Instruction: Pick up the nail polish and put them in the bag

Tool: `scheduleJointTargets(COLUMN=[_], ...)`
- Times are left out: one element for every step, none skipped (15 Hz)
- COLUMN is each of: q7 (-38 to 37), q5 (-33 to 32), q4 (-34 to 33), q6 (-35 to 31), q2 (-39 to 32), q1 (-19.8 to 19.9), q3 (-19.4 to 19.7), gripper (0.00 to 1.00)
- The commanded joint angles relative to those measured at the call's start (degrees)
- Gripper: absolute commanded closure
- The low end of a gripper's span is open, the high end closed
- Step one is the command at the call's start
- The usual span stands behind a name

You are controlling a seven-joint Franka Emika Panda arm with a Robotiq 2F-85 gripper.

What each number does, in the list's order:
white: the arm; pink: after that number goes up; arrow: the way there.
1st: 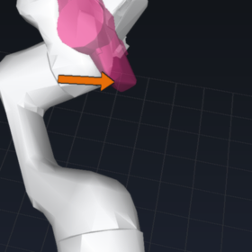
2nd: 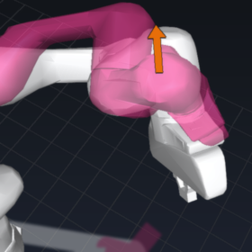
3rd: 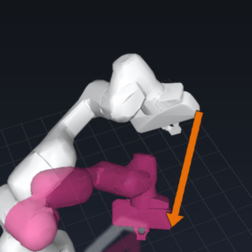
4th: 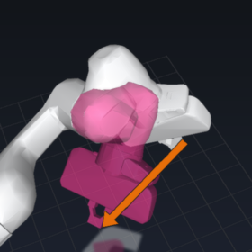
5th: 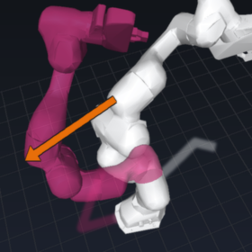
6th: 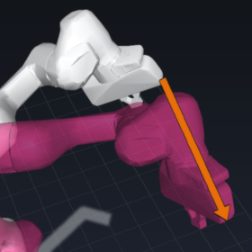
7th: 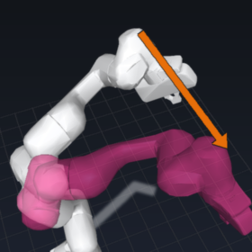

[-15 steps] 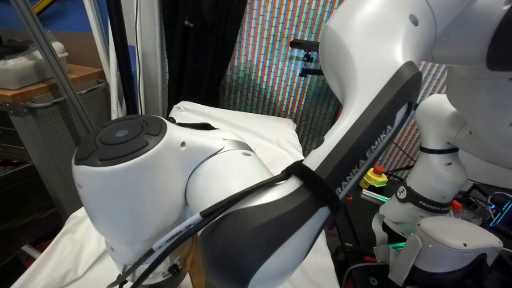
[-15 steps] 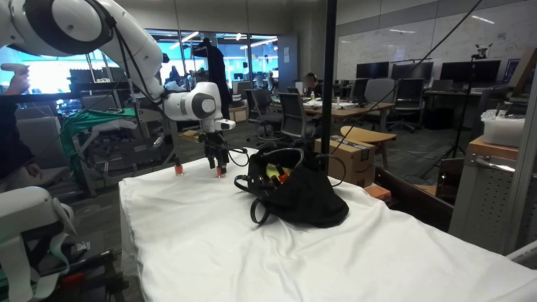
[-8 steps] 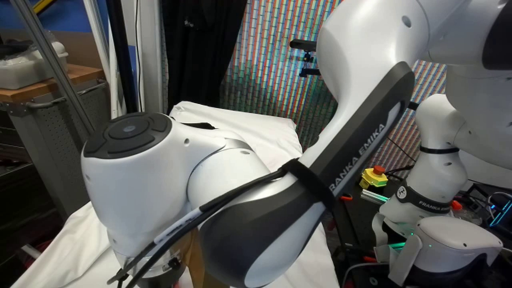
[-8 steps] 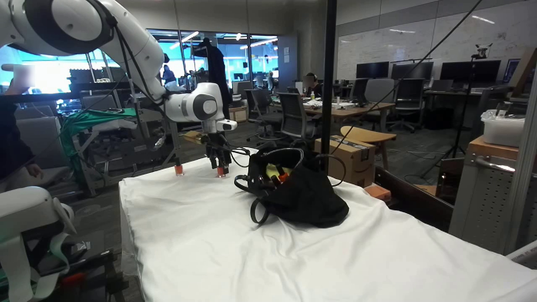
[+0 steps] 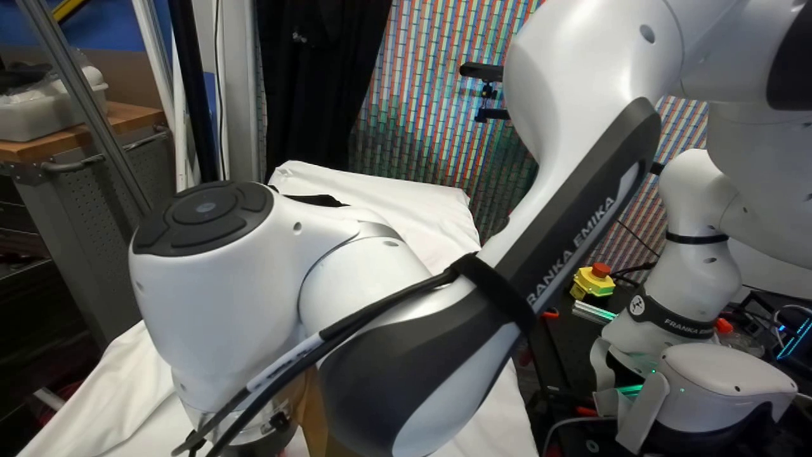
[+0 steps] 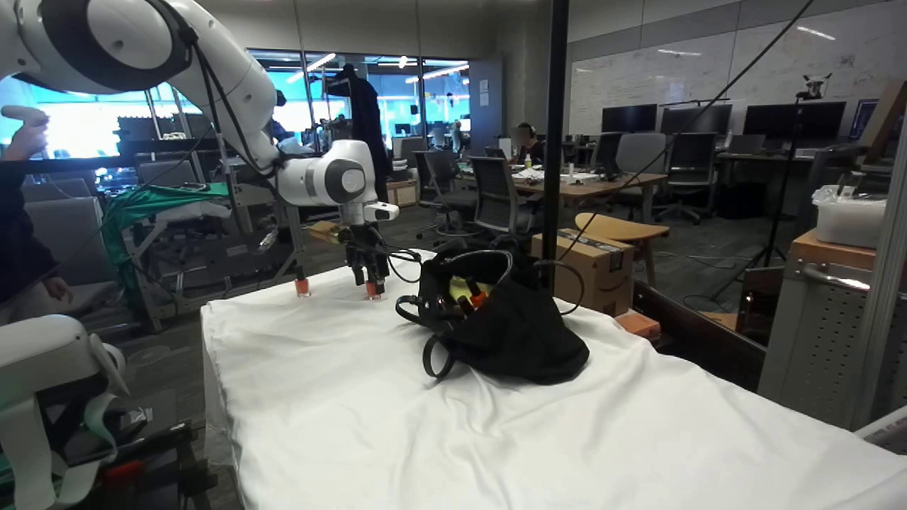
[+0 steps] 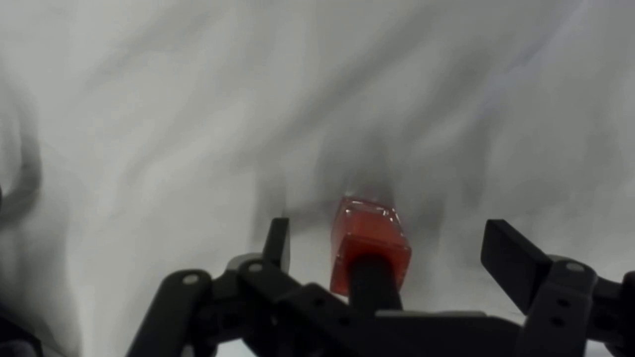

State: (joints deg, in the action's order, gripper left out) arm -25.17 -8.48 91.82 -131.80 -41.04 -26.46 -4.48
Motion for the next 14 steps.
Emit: scheduleJointTargets(q7=[0.7,0.7,0.5,0.4,0.3,0.2,0.1,0.0,0.0,0.0,-0.1,-0.1,-0.1,-0.2], q5=[0.0,-0.1,-0.3,-0.3,-0.4,-0.5,-0.6,-0.6,-0.7,-0.7,-0.7,-0.7,-0.7,-0.7], q4=[1.3,1.3,1.4,1.4,1.5,1.6,1.6,1.6,1.7,1.8,1.9,2.0,2.1,2.1], q6=[0.7,0.7,0.6,0.6,0.4,0.4,0.4,0.3,0.2,0.2,0.2,0.2,0.3,0.3], q2=[0.6,0.6,0.6,0.7,0.7,0.7,0.7,0.8,0.8,0.9,0.9,1.0,1.1,1.1], q1=[-0.2,-0.3,-0.5,-0.6,-0.6,-0.8,-0.9,-0.9,-0.9,-0.9,-0.9,-0.9,-0.8,-0.8], q3=[-0.2,-0.2,0.0,0.0,0.0,0.1,0.2,0.2,0.2,0.3,0.3,0.4,0.4,0.5], gripper=[0.02,0.15,0.20,0.27,0.34,0.41,0.49,0.55,0.61,0.69,0.74,0.82,0.84,0.84])
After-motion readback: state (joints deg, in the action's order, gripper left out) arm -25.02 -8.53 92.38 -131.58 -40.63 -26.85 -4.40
